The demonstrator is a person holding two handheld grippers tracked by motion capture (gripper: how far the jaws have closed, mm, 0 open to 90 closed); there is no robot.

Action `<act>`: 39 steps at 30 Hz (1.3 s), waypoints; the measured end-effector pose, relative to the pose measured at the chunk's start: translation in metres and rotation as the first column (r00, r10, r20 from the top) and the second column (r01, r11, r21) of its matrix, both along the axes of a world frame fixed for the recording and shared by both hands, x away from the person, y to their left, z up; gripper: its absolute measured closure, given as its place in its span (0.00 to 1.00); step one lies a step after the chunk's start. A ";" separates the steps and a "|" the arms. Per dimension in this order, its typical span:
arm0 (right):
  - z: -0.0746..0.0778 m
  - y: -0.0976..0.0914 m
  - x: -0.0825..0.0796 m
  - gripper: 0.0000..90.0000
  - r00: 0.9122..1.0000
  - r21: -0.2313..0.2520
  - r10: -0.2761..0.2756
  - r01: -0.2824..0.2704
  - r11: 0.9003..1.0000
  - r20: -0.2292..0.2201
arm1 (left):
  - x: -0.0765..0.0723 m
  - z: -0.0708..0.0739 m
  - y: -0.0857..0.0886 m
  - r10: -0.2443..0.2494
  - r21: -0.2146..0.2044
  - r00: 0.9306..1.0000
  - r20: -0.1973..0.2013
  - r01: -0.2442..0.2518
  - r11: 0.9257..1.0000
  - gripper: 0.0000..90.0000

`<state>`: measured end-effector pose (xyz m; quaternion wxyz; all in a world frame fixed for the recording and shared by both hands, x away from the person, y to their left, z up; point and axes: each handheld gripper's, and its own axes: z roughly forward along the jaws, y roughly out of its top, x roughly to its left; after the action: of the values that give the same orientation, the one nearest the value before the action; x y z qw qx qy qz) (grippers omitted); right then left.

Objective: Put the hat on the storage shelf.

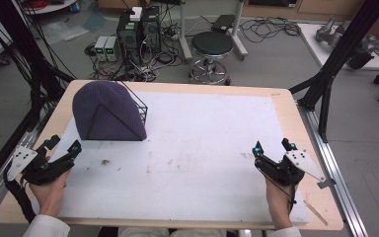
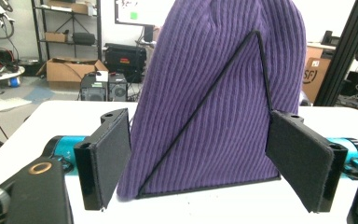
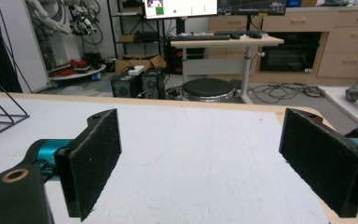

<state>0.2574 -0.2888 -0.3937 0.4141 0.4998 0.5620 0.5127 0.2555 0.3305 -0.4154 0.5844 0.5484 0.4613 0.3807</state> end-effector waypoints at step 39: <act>-0.043 -0.002 -0.007 0.14 0.997 -0.010 -0.020 0.019 1.000 -0.073 | -0.004 -0.023 -0.008 -0.063 0.013 0.997 -0.040 0.064 0.998 0.25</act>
<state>0.2501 -0.2910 -0.4364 0.4005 0.5219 0.5741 0.4874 0.2520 0.3221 -0.4380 0.5829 0.5744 0.4523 0.3545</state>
